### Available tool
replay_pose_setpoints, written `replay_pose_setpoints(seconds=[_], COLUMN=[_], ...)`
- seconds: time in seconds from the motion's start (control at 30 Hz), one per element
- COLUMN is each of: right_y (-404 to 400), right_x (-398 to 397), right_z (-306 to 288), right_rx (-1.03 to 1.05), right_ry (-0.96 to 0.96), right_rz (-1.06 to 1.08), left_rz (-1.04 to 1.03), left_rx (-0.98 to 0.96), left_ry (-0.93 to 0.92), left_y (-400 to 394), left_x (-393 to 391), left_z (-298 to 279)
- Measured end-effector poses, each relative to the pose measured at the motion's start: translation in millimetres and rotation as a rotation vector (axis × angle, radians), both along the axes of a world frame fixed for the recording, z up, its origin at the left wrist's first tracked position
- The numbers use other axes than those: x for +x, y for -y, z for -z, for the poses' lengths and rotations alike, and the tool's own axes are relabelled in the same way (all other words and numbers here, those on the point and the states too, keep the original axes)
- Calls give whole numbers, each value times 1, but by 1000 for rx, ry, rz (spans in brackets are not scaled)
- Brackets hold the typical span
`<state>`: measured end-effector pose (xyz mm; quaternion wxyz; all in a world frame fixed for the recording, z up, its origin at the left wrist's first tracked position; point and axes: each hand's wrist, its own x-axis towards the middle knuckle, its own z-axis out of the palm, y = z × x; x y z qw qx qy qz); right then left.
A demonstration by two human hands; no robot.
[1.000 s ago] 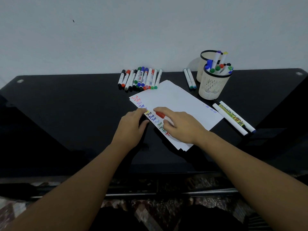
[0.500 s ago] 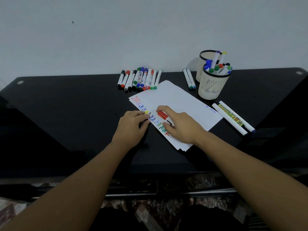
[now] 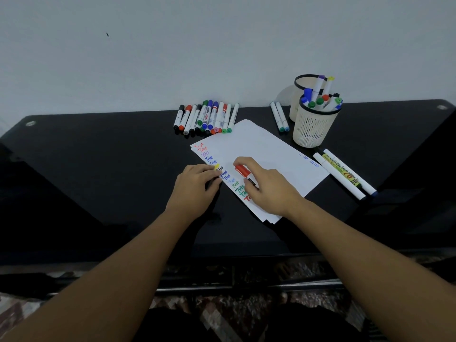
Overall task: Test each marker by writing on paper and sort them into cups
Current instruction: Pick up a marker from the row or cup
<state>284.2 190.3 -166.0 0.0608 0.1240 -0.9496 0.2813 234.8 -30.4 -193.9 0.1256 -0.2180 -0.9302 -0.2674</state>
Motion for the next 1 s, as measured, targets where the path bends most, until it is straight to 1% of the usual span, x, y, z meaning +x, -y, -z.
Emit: replay_pose_setpoints(seconds=[0.23, 0.47, 0.7, 0.83, 1.0], right_y=[-2, -1, -1, -2, -17], right_x=[1, 0, 1, 7, 7], right_z=[1, 4, 3, -6, -26], right_rx=[-21, -65, -108, -206, -494], right_ry=[25, -19, -17, 105, 237], right_rz=[-4, 10, 34, 39, 103], left_rz=[-7, -6, -13, 0, -5], left_rx=[-2, 5, 4, 7, 18], left_ry=[3, -1, 13, 10, 8], left_y=[-1, -1, -1, -1, -2], left_x=[0, 0, 0, 0, 0], left_z=[1, 2, 1, 0, 0])
